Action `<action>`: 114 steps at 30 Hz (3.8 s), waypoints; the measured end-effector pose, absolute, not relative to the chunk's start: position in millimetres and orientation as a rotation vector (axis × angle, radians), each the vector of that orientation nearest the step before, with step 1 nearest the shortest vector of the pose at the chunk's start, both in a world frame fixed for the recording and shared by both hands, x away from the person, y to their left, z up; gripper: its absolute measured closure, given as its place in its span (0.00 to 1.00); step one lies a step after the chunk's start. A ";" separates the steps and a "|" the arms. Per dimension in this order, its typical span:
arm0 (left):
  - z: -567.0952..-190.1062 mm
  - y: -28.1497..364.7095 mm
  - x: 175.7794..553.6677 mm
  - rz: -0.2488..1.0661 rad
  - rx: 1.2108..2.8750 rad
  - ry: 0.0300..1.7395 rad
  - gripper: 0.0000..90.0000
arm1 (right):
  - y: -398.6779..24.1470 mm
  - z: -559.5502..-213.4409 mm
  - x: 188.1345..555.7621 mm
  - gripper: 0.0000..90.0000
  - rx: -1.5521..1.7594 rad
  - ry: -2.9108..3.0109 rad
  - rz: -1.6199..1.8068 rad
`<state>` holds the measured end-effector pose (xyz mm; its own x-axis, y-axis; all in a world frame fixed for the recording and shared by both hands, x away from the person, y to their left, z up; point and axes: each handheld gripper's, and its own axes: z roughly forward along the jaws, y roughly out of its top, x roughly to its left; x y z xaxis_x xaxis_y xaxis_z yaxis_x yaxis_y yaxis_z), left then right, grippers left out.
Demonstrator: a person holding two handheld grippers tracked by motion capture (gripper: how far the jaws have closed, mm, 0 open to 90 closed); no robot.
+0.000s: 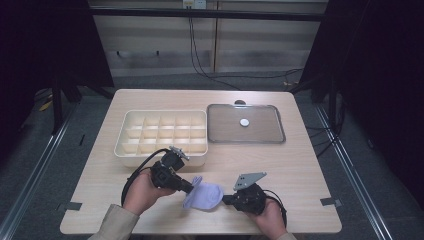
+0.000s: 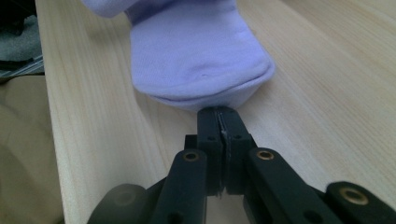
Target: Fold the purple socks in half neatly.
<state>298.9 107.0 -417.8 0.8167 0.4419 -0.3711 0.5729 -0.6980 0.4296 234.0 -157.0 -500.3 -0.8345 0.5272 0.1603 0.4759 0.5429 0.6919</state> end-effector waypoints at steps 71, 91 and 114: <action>-443.0 46.8 290.1 -0.327 2.584 0.635 0.92 | -148.1 -500.8 236.0 0.98 0.841 2.706 1.183; -449.7 42.4 285.8 -0.344 2.587 0.624 0.89 | -147.2 -500.9 235.5 0.97 0.840 2.704 1.184; -441.2 44.7 285.9 -0.326 2.581 0.617 0.79 | -147.0 -500.7 235.5 0.97 0.841 2.706 1.182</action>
